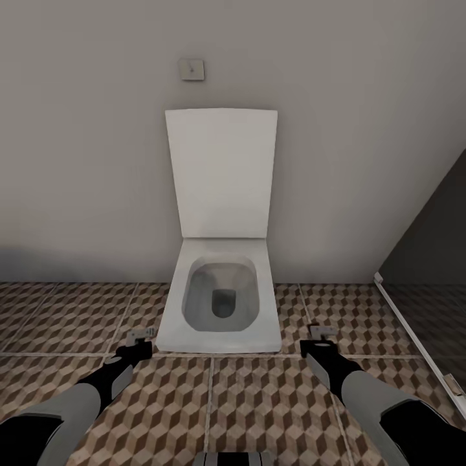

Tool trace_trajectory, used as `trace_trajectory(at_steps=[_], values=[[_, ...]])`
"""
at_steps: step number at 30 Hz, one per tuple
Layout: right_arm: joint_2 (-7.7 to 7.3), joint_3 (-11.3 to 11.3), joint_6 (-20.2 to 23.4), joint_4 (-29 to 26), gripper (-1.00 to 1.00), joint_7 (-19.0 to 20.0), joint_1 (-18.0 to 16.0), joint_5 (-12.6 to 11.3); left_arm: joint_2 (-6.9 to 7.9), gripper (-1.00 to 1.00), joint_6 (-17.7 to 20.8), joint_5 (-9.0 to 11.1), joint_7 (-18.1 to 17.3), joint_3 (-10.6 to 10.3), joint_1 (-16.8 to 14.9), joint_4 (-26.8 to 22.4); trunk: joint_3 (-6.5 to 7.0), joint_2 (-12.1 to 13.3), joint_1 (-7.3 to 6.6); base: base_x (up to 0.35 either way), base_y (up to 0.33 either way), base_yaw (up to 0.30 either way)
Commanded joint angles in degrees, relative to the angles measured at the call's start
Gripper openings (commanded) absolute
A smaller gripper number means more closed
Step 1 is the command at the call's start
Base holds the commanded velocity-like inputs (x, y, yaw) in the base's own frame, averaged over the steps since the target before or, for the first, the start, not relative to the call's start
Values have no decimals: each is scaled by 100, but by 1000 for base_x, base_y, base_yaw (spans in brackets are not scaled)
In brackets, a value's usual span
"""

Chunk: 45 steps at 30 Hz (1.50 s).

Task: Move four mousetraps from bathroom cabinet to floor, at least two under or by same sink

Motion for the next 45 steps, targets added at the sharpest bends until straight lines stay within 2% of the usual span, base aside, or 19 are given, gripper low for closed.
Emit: trace_trajectory(at_steps=[1, 39, 45], values=[[-8, 53, 6, -17, -100, -25, 0, -46, 4, -100, -27, 46, 4, -49, -3, 1, -4, -2, -1, 0, 0, 0], [-4, 68, -64, -67, -100, -27, 0, -39, -6, -100, -65, 55, 74, -51, -3, -23, -4, -2, -1, 0, 33, 0], [34, 72, -53, -97, -100, -140, 0, -35, -10, -100, -61, 52, 67, -51, -3, -23, -4, -2, -1, 0, 0, 0]])
